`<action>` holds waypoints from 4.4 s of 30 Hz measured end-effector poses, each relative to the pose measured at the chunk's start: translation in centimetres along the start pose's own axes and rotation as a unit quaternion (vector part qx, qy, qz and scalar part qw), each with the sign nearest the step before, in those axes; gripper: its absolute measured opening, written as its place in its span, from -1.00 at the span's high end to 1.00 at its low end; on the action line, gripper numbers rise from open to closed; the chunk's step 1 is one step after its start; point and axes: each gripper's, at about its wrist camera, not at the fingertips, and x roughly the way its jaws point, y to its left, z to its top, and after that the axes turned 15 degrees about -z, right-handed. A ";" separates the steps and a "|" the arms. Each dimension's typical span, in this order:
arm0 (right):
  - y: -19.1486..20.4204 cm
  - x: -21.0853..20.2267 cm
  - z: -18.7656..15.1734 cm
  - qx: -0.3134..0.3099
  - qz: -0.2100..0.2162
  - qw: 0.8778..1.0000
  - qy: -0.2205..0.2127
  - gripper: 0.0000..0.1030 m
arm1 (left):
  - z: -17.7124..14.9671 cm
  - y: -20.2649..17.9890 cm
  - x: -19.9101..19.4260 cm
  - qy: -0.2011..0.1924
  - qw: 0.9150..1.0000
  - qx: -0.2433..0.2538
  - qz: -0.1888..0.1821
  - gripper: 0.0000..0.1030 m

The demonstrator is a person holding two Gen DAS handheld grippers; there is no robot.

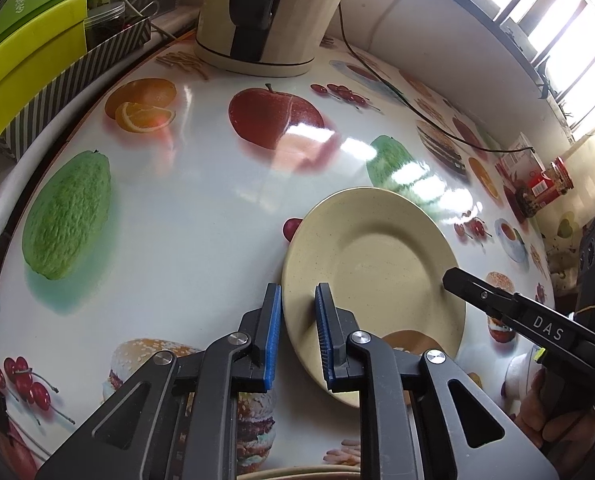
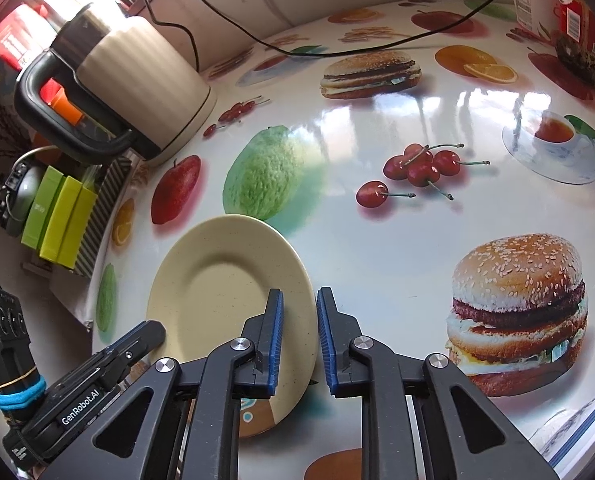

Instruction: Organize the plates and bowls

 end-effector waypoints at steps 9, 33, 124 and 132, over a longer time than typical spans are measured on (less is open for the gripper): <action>0.1 0.0 -0.1 -0.001 0.000 1.000 -0.001 0.69 | 0.0 0.0 -0.1 -0.002 1.000 -0.001 0.000 0.66; 0.6 -1.3 -0.5 -0.011 0.013 1.000 -0.011 0.71 | 0.0 0.2 -1.8 -0.018 1.000 0.001 0.000 0.66; 3.5 -8.3 -14.2 -0.067 0.053 0.996 -0.018 0.71 | -13.2 2.5 -12.7 -0.062 0.998 -0.013 0.007 0.66; 3.3 -8.0 -14.9 -0.064 0.053 0.996 -0.013 0.71 | -13.8 2.4 -12.6 -0.058 0.998 -0.007 0.013 0.66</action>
